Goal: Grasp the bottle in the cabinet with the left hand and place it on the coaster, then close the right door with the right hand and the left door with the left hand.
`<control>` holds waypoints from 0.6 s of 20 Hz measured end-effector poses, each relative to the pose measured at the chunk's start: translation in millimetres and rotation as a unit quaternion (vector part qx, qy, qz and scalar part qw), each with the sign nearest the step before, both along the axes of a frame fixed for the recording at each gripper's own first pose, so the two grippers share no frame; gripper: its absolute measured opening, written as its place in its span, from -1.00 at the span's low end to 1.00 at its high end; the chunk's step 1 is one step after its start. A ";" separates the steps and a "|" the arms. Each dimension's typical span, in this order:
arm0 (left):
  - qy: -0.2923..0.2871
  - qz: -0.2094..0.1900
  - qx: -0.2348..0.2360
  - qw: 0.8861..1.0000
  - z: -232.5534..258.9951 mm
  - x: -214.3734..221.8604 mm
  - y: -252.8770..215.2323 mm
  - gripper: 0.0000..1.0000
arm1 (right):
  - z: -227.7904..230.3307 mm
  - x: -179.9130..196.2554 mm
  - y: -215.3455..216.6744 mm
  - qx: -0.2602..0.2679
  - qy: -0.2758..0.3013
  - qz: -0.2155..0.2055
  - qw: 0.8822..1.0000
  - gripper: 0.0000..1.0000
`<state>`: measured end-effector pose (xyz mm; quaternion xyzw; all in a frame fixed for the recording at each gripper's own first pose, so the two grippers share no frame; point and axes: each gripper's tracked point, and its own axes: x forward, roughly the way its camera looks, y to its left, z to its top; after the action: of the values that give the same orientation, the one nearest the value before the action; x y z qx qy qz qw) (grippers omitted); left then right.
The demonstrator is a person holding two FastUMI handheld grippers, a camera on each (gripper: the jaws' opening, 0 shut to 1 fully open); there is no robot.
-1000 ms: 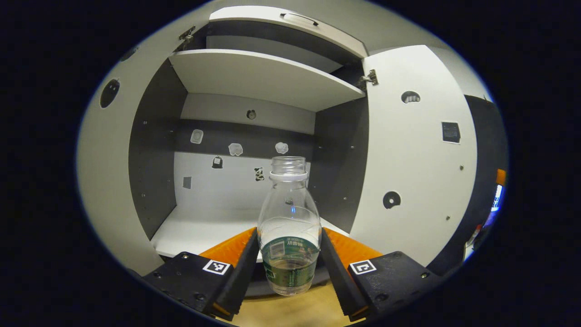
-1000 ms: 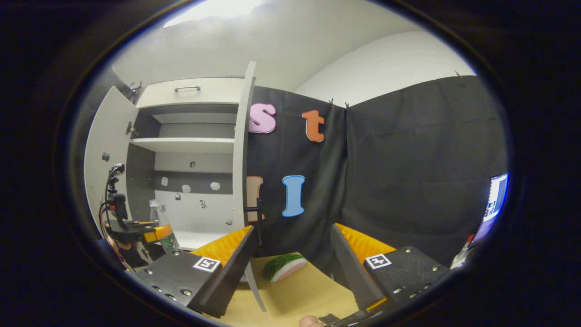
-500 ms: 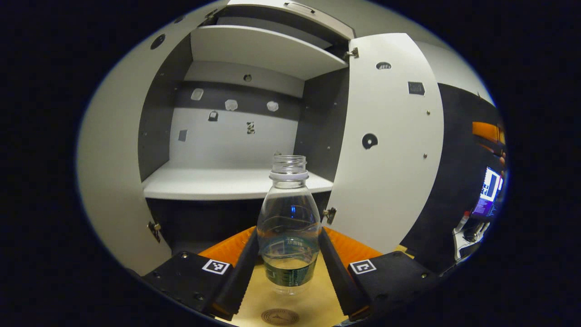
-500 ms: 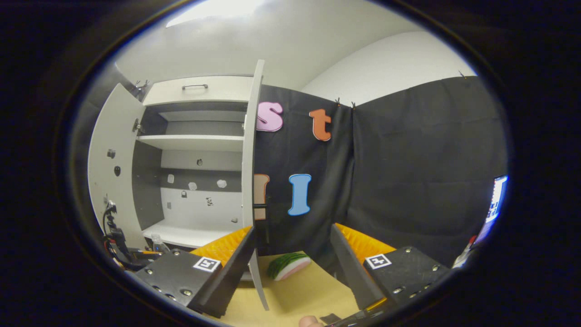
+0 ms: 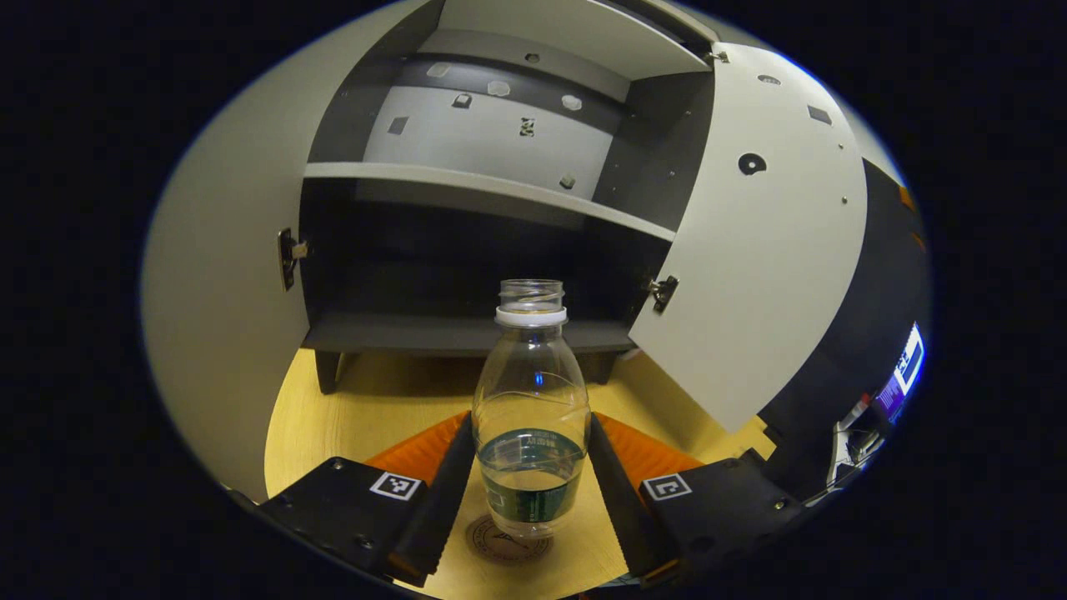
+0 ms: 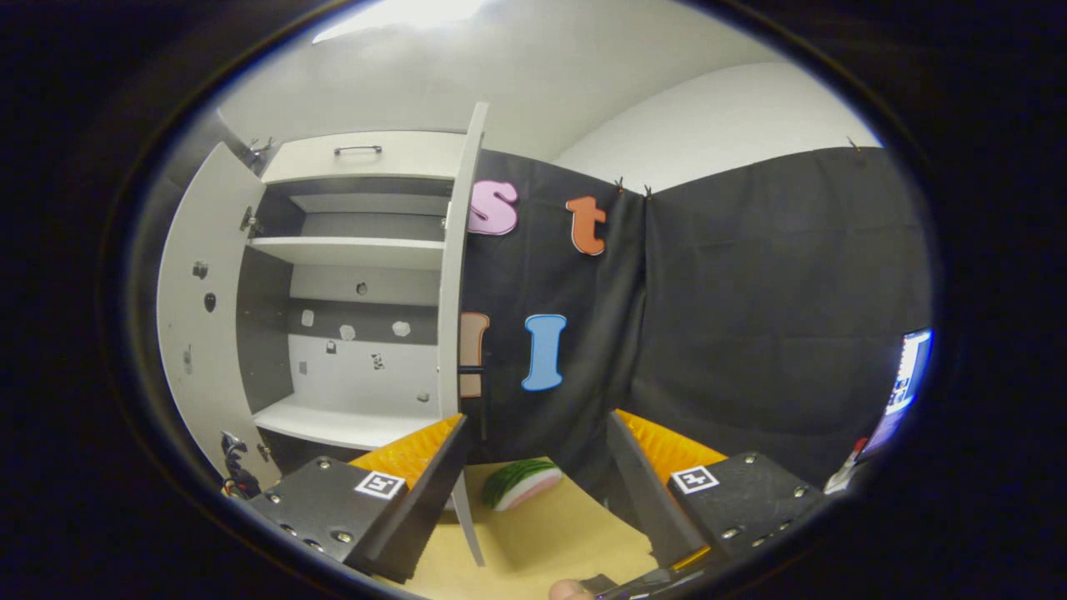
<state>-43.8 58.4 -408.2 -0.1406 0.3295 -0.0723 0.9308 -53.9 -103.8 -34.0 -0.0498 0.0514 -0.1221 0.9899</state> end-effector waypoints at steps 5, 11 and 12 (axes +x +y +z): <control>0.025 -0.004 0.019 0.999 -30.2 -11.0 0.8 0.65 | -3.0 -1.6 -4.0 -0.006 0.007 -0.007 1.000 1.00; 0.007 -0.007 0.032 0.999 -41.3 -13.2 -1.2 0.64 | -4.4 -2.1 -5.3 -0.011 0.008 -0.010 1.000 1.00; 0.006 -0.006 0.033 0.999 -44.1 -15.9 -1.2 0.64 | -4.4 -1.6 -5.1 -0.011 0.009 -0.009 1.000 1.00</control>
<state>-59.7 57.2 -452.3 -0.1088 0.3382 -0.0659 0.9325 -55.5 -109.0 -38.4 -0.0616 0.0592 -0.1313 0.9877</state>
